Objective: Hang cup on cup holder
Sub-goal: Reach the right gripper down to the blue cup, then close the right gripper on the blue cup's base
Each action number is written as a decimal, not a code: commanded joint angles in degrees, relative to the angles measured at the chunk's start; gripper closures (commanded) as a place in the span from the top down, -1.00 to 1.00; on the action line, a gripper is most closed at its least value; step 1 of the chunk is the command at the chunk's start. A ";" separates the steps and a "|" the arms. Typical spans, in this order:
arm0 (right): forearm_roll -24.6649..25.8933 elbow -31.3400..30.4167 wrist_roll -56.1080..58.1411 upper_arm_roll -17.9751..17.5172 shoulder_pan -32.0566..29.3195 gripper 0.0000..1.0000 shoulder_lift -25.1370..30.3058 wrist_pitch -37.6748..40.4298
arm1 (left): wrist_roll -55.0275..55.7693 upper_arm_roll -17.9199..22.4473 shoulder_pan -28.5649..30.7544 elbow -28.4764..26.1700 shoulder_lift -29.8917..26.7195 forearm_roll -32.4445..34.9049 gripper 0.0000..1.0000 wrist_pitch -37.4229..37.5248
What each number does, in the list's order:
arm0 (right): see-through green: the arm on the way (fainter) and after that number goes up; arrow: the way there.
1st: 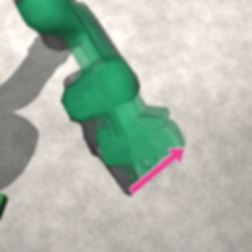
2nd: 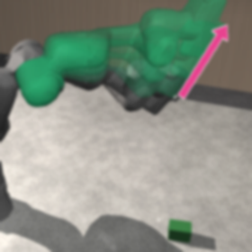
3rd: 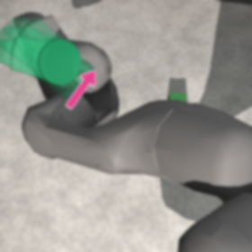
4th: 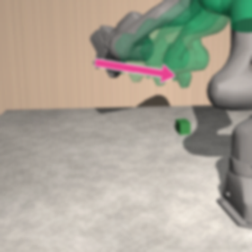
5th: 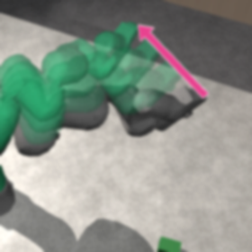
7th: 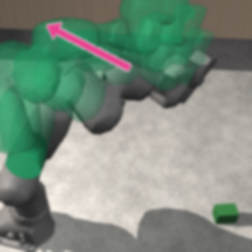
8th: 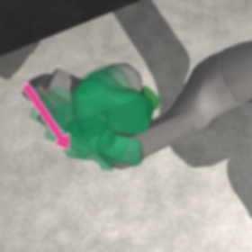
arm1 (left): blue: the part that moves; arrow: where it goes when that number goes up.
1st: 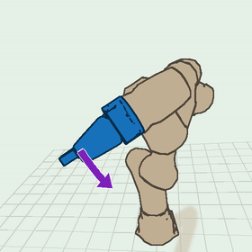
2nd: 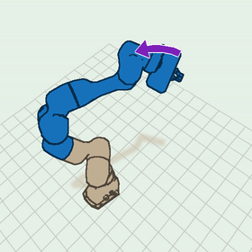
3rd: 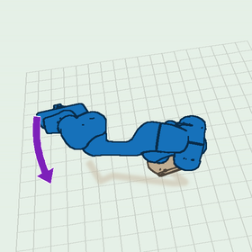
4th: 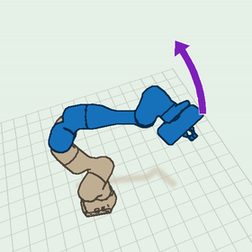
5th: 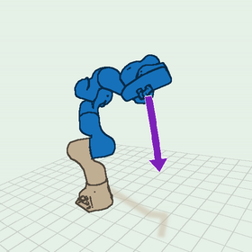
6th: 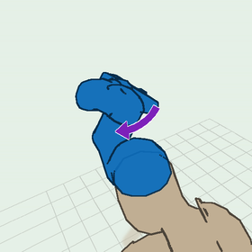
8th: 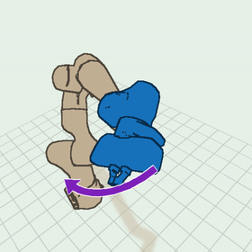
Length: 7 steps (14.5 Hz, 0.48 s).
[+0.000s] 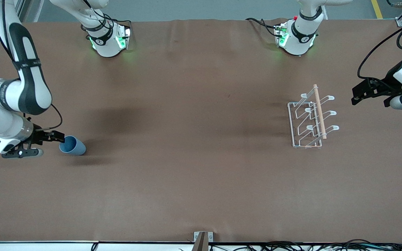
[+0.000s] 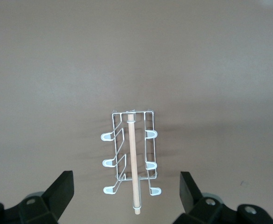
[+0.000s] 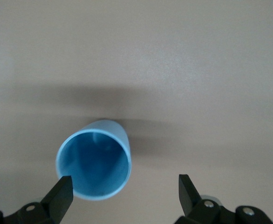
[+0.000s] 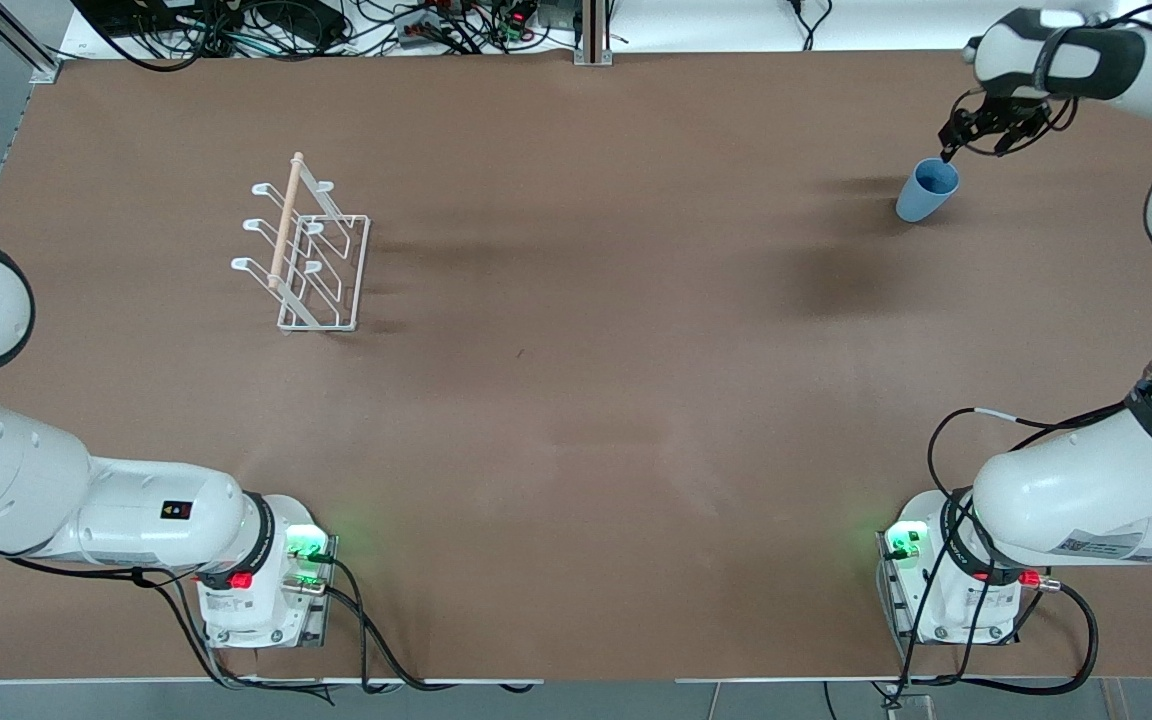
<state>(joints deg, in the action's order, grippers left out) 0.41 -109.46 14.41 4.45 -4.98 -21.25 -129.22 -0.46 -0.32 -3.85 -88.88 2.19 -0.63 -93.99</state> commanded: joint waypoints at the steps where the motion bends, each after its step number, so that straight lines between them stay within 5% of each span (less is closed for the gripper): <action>1: 0.38 -2.06 1.06 -0.59 -0.73 1.00 -0.98 -4.00 | -0.59 -0.20 -0.01 -0.42 -0.61 -0.69 1.00 0.39; 5: 0.03 -3.48 1.06 -0.59 -0.73 0.90 -3.27 -8.24 | -0.68 -0.12 -0.36 -0.42 -0.43 -0.60 1.00 0.48; 7: -0.05 -3.48 1.06 -0.59 -0.64 0.06 -3.62 -8.24 | -0.59 -0.20 -0.36 -0.33 -0.17 -0.51 1.00 0.48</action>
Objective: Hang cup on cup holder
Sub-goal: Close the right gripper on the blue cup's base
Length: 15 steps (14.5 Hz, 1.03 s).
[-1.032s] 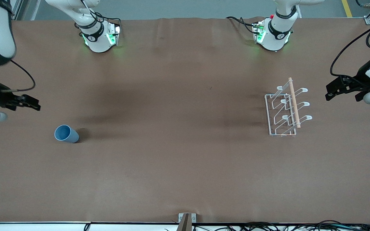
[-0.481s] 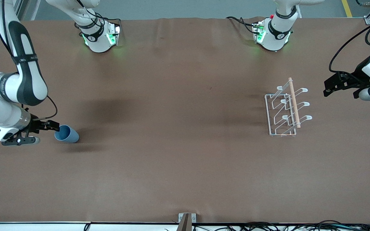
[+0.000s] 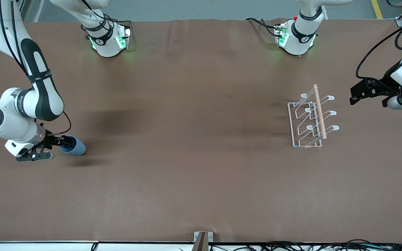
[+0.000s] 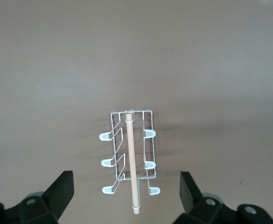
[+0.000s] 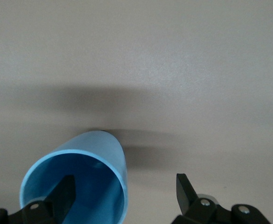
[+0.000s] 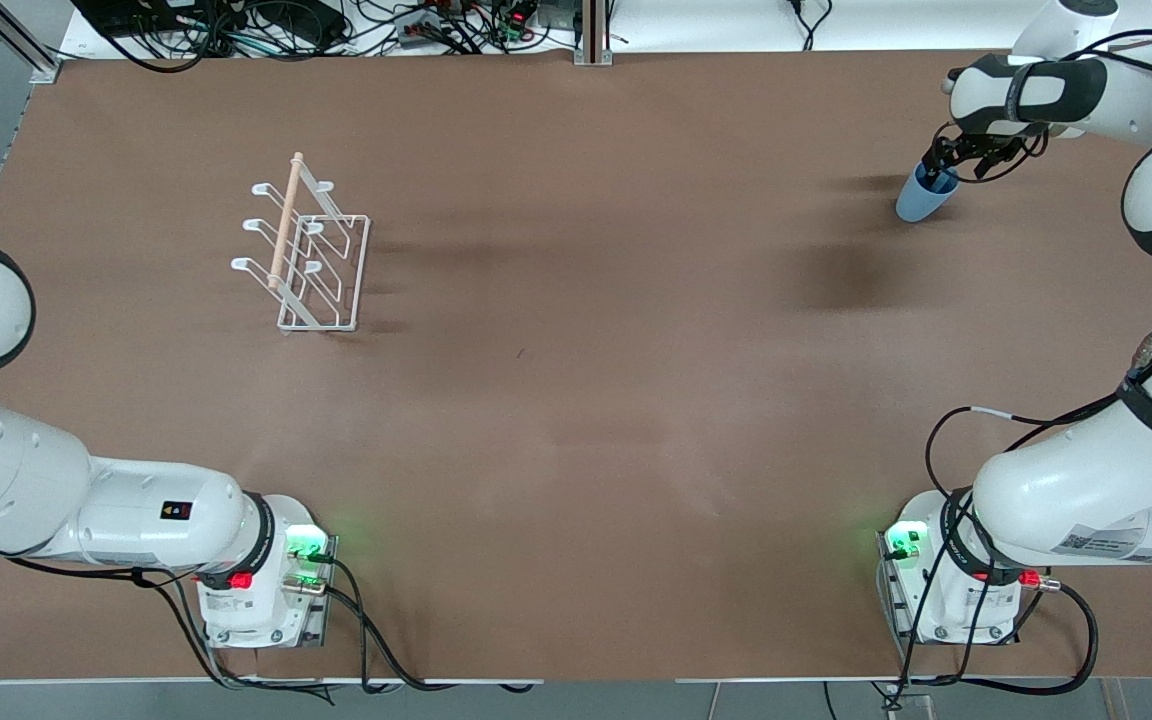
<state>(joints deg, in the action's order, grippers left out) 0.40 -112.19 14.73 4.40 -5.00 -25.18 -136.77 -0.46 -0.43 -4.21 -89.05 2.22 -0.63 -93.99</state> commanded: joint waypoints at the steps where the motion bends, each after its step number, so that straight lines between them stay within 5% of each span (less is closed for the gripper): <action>1: -0.22 -0.84 0.66 -0.62 -0.54 -0.21 -0.30 -0.69 | -0.77 -0.18 0.08 -0.16 -0.20 -0.51 1.00 0.39; 4: -0.57 -0.66 0.22 -0.70 -0.54 -0.99 -0.83 -0.52 | -0.77 -0.18 0.08 -0.16 -0.20 -0.25 1.00 0.39; 10: -4.09 0.66 1.01 -0.62 -0.71 -0.99 -2.24 0.79 | -0.42 -0.27 0.26 -0.16 -0.20 -0.16 1.00 0.39; 15: -4.18 14.33 1.19 -0.53 -0.19 -0.99 -0.66 22.29 | -0.33 -0.27 0.17 -0.16 -0.20 -0.07 1.00 0.39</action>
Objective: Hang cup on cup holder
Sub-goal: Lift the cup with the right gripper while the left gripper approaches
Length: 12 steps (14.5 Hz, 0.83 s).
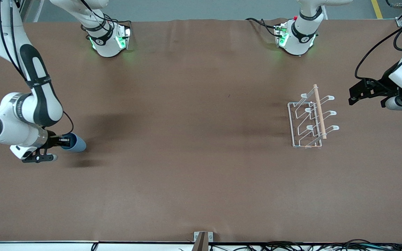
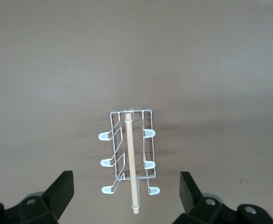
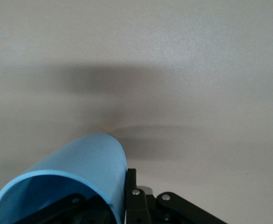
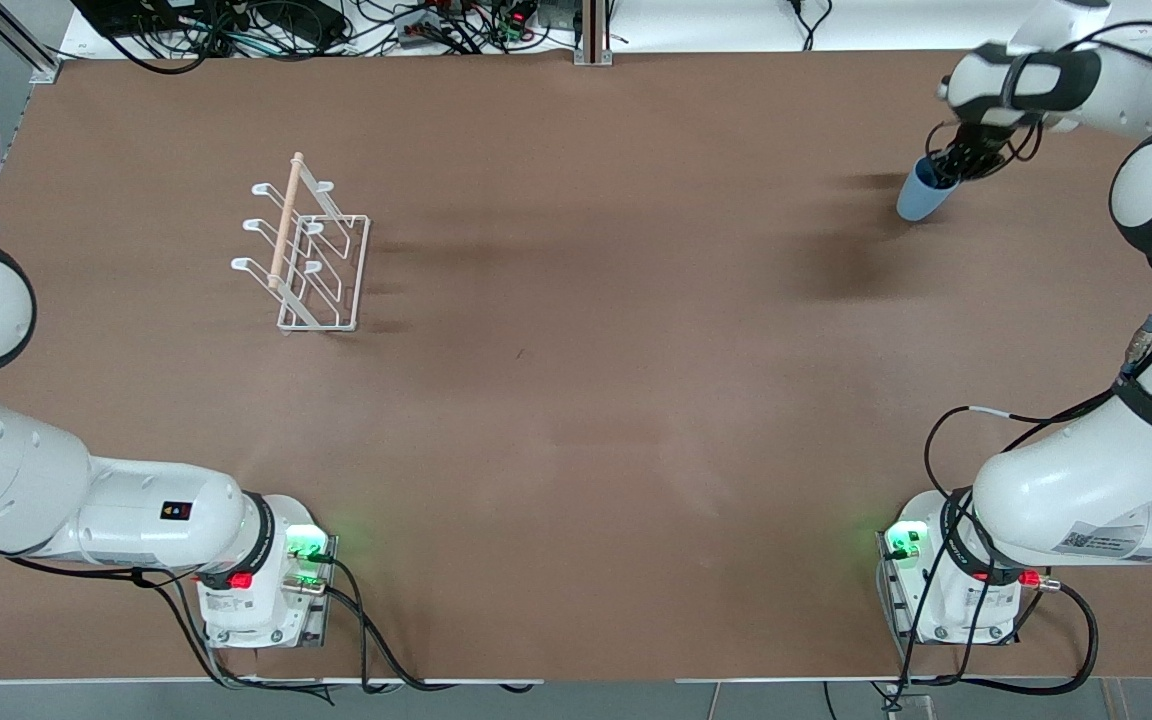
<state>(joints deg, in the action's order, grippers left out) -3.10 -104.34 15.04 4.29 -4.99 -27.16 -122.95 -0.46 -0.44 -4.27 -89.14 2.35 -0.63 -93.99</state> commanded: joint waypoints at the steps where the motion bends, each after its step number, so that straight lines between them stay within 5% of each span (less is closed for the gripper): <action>1: -0.85 10.34 0.52 -0.60 0.07 -0.99 1.32 12.95 | -0.24 -0.26 0.23 -0.07 -0.33 -0.07 1.00 0.39; 6: -9.19 14.16 -6.48 -1.47 5.24 -0.99 7.46 24.40 | -0.59 -0.26 0.23 -0.07 -0.33 -0.07 1.00 0.39; 12: -31.57 12.77 -15.30 -12.27 6.05 -0.99 8.62 28.82 | -0.59 -0.96 -0.65 1.51 -0.33 0.19 1.00 0.91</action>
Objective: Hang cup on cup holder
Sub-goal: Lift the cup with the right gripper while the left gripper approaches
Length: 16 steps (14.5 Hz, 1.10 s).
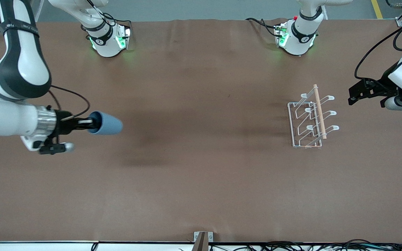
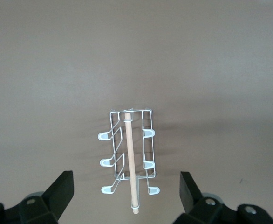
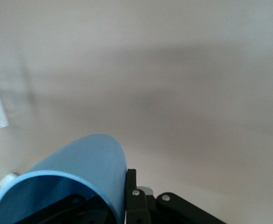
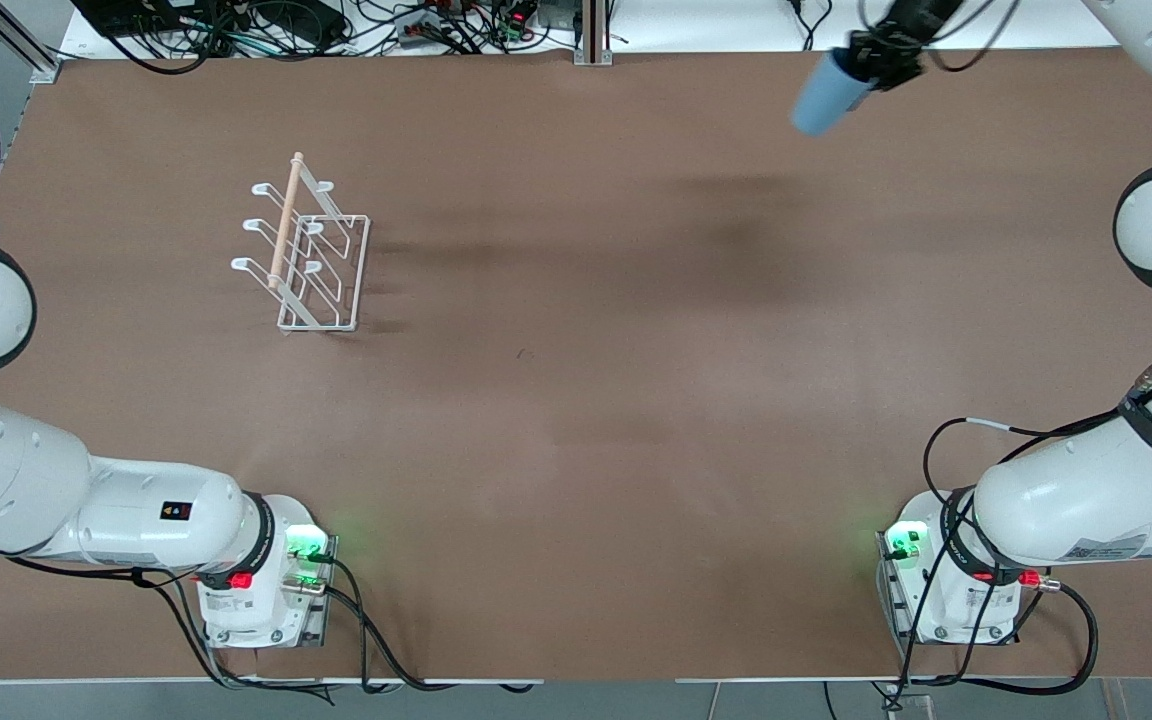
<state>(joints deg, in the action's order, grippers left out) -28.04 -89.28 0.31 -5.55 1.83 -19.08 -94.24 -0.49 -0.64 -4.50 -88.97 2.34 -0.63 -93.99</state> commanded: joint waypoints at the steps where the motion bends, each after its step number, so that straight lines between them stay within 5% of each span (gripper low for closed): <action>1: -10.86 -3.08 -0.58 -3.84 -0.77 -0.99 0.54 -0.15 | -0.57 -1.55 -0.77 1.52 -0.32 0.10 1.00 1.18; 7: -30.39 -7.74 -3.21 -10.26 0.46 -0.99 0.28 -1.03 | -13.20 -11.48 -1.04 2.05 -0.41 -0.77 1.00 8.20; 11: -39.62 -11.00 -3.13 -16.76 0.72 -0.99 -1.47 -9.45 | -14.10 -20.42 -1.92 4.06 1.08 -2.80 1.00 8.21; 16: -42.36 -11.35 -3.04 -22.31 1.60 -0.98 -3.59 -16.67 | -13.22 -30.02 -2.09 4.25 3.10 -9.54 1.00 8.21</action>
<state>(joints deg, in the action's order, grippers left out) -68.61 -99.79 -2.21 -26.96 3.87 -23.00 -109.97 -13.13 -29.26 -6.94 -86.71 3.42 -6.78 -87.15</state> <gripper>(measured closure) 0.956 0.000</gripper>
